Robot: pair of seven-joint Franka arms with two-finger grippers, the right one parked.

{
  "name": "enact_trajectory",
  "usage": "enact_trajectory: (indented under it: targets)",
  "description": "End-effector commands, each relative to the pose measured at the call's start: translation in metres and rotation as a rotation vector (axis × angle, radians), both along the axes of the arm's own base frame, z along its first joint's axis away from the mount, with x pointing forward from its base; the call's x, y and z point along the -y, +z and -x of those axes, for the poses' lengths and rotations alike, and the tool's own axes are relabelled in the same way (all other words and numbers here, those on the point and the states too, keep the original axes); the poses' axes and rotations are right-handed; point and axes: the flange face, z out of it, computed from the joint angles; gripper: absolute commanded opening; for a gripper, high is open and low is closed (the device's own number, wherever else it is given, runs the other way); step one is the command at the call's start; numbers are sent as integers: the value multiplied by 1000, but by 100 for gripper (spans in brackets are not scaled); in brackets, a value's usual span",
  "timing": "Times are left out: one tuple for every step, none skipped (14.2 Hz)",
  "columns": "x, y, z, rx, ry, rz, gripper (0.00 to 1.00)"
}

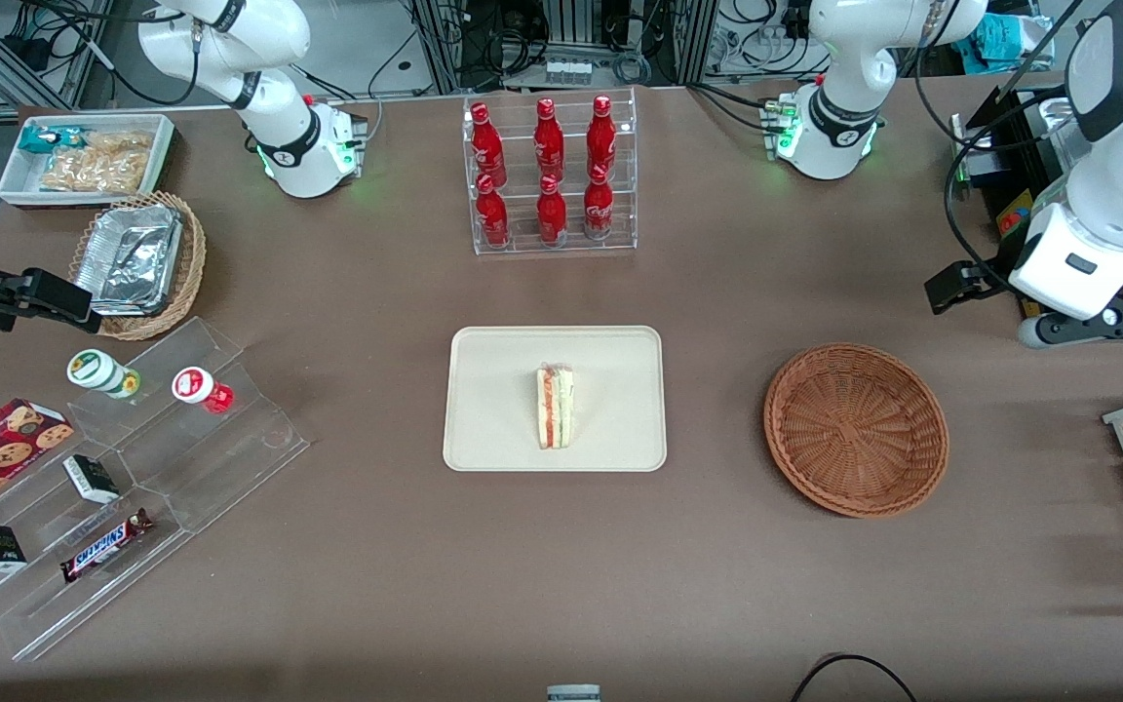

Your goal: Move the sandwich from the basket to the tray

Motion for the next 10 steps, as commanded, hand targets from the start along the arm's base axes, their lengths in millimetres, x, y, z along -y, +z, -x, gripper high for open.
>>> enact_trajectory:
  targets:
    - [-3, 20, 8, 26, -49, 34, 100]
    - [-9, 20, 9, 20, -58, 44, 100]
    - [-16, 22, 9, 21, -69, 68, 100]
    - [-15, 27, 11, 26, -95, 101, 100]
    - [-17, 29, 13, 29, -104, 103, 100]
    - [-17, 31, 14, 29, -108, 101, 100]
    - [-17, 30, 14, 28, -108, 101, 100]
    - [-17, 30, 14, 26, -108, 100, 100]
    - [-17, 30, 14, 28, -111, 100, 100]
    - [-17, 30, 14, 28, -111, 100, 100]
